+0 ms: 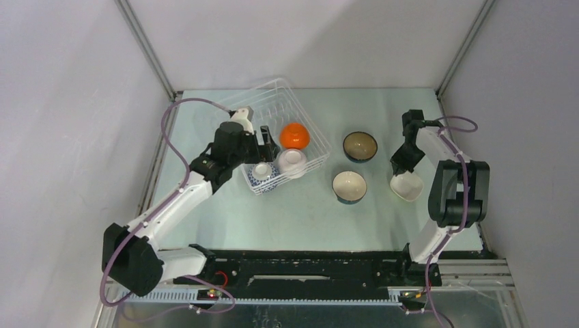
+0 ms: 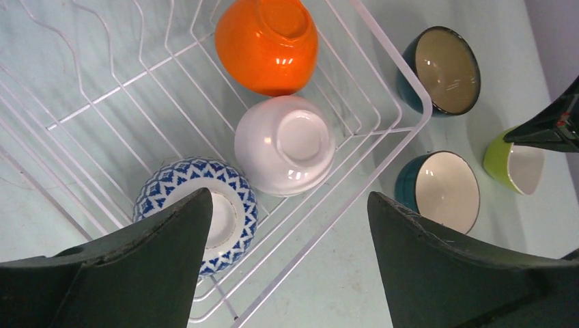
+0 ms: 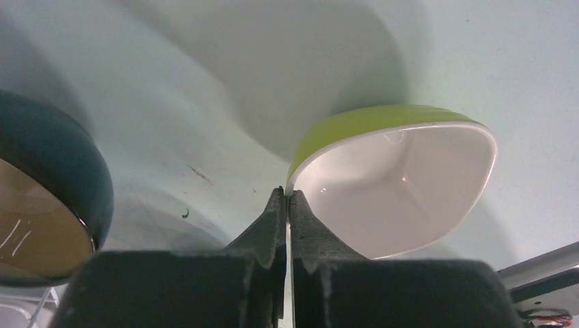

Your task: Unload the bowls from the dish rack

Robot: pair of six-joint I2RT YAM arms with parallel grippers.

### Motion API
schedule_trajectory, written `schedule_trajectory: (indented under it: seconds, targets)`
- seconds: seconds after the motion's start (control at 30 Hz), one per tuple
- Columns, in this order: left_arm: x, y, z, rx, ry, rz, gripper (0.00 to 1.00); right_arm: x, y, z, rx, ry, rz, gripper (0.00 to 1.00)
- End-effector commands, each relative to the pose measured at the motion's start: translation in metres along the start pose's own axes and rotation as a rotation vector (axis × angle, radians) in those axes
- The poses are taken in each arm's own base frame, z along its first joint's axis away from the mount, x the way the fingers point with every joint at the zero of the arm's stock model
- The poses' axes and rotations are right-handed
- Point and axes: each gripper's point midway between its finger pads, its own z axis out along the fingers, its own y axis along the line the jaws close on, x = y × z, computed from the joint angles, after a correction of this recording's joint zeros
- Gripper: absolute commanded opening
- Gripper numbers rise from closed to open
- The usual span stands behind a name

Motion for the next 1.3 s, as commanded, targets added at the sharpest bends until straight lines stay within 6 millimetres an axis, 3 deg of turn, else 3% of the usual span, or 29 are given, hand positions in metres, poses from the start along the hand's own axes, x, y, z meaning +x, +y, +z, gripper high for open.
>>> schedule_trajectory:
  seconds: [0.0, 0.2, 0.37, 0.47, 0.57, 0.73, 0.8, 0.83, 1.1, 1.27]
  targets:
    - [-0.031, -0.008, -0.004, -0.007, -0.072, 0.038, 0.91, -0.021, 0.002, -0.003, 0.027, -0.047, -0.017, 0.00]
    - [-0.035, -0.010, -0.003, -0.003, -0.088, 0.036, 0.91, -0.030, -0.005, 0.001, 0.087, -0.068, -0.058, 0.01]
    - [-0.036, -0.013, -0.001, 0.005, -0.086, 0.034, 0.91, -0.033, 0.002, -0.004, 0.044, -0.082, -0.088, 0.05]
    - [-0.035, -0.013, 0.000, 0.008, -0.085, 0.035, 0.91, -0.033, 0.008, -0.009, -0.002, -0.089, -0.108, 0.14]
    - [-0.033, -0.011, 0.000, 0.003, -0.082, 0.035, 0.91, -0.036, 0.010, -0.016, -0.030, -0.115, -0.102, 0.29]
    - [-0.032, -0.009, -0.001, -0.006, -0.084, 0.041, 0.91, -0.039, 0.010, -0.026, -0.055, -0.157, -0.084, 0.72]
    - [-0.033, -0.008, -0.002, -0.008, -0.088, 0.043, 0.91, -0.042, 0.011, -0.033, -0.072, -0.177, -0.078, 0.94]
    - [-0.034, -0.009, -0.003, -0.007, -0.091, 0.044, 0.91, -0.043, 0.012, -0.037, -0.081, -0.187, -0.076, 0.99]
    - [-0.041, -0.018, -0.011, 0.030, -0.095, 0.055, 0.92, -0.055, 0.012, -0.102, -0.210, -0.339, -0.069, 1.00]
    - [-0.046, -0.016, -0.015, 0.010, -0.098, 0.068, 1.00, -0.045, 0.017, -0.147, -0.315, -0.431, -0.115, 1.00]
